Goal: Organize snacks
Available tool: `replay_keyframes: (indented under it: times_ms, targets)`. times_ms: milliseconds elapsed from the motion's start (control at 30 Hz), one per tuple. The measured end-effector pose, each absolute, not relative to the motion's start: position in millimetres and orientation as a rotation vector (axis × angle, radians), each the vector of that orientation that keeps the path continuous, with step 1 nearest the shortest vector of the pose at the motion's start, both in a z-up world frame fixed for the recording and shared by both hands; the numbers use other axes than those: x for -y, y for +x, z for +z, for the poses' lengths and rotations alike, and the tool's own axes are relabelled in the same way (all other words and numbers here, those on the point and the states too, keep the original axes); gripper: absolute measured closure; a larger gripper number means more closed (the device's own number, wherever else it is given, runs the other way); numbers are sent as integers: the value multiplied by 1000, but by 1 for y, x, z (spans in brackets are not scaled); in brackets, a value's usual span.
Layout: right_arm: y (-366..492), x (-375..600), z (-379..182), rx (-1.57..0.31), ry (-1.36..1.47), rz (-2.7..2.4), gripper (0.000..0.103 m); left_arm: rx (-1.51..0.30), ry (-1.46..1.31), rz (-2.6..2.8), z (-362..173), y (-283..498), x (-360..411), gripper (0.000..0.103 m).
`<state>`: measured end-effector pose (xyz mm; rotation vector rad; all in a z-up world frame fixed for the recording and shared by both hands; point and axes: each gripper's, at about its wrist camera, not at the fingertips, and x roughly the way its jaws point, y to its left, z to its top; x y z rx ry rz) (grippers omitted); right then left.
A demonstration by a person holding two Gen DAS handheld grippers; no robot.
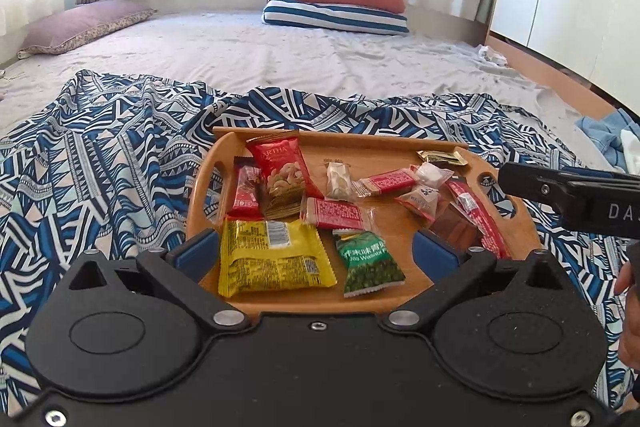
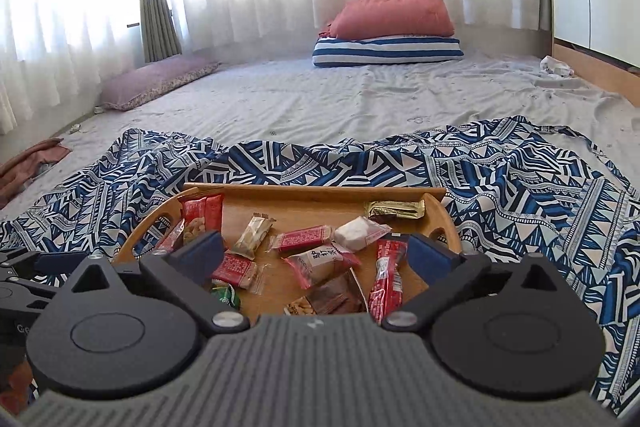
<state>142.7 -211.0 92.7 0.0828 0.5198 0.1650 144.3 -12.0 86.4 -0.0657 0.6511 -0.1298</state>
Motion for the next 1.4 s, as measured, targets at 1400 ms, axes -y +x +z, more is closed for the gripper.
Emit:
replay_keyframes:
  times_ms: [1400]
  targets:
    - [66, 175, -15, -607, -25, 42, 0, -723, -22, 21, -1, 82, -2, 0]
